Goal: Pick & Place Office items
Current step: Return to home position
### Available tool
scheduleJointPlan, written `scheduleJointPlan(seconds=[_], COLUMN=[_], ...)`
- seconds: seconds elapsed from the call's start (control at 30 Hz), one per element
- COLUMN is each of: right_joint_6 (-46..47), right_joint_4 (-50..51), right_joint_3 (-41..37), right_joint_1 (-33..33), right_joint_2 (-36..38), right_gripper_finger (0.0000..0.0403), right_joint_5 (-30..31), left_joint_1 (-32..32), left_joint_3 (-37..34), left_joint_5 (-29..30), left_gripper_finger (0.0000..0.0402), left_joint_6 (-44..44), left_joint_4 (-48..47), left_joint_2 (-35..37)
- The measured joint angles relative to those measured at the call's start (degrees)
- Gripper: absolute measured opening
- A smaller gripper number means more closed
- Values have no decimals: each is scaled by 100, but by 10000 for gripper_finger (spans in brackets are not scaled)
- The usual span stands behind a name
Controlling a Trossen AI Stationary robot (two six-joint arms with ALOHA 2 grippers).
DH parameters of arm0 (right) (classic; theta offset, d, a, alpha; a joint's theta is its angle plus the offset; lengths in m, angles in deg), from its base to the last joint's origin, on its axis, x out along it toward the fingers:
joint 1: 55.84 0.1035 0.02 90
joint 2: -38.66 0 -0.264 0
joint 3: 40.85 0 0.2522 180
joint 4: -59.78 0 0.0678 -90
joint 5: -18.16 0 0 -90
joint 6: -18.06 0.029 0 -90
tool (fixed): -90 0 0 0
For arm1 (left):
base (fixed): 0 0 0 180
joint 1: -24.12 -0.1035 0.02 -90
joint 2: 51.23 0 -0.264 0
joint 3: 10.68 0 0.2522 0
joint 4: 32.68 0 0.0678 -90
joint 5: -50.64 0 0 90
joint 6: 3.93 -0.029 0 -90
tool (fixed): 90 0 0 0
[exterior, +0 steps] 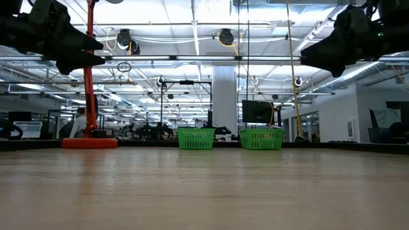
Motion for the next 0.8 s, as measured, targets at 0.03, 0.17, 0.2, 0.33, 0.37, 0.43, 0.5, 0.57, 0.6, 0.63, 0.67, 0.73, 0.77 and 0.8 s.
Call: scheduleJointPlan(seconds=[0.03,0.17,0.2,0.33,0.37,0.43,0.5,0.57,0.6,0.63,0.67,0.73,0.77,0.8], right_joint_6=[-27,-74,-76,-81,-82,-111,-125,-117,-105,-105,-105,-76,-57,-20], right_joint_4=[124,651,760,1154,1257,1505,1713,1826,1906,1900,1854,1813,1767,1678], right_joint_3=[0,0,0,0,0,0,0,3,-3,-11,-18,-89,-141,-200], right_joint_1=[0,0,0,0,0,0,-2,0,0,-2,-2,-2,0,0], right_joint_2=[116,576,683,1102,1202,1426,1642,1634,1627,1618,1614,1639,1638,1631], right_gripper_finger=[171,169,169,167,167,169,171,171,171,170,169,167,167,167], right_joint_5=[0,0,0,0,0,2,2,-2,-4,-7,-9,-10,-11,-19], left_joint_1=[34,136,157,272,298,357,399,436,451,476,491,527,543,548], left_joint_3=[0,0,0,0,0,0,0,0,0,0,4,3,2,2], left_joint_5=[23,220,320,509,534,613,746,870,906,936,976,1050,1054,1055], left_gripper_finger=[271,271,272,277,279,283,287,291,292,293,294,293,292,290], left_joint_6=[-23,3,79,176,164,121,125,173,176,202,219,221,218,214], left_joint_4=[-44,-500,-605,-850,-869,-947,-1088,-1272,-1359,-1436,-1469,-1547,-1537,-1547], left_joint_2=[70,368,430,643,679,760,862,998,1076,1137,1134,1130,1130,1130])
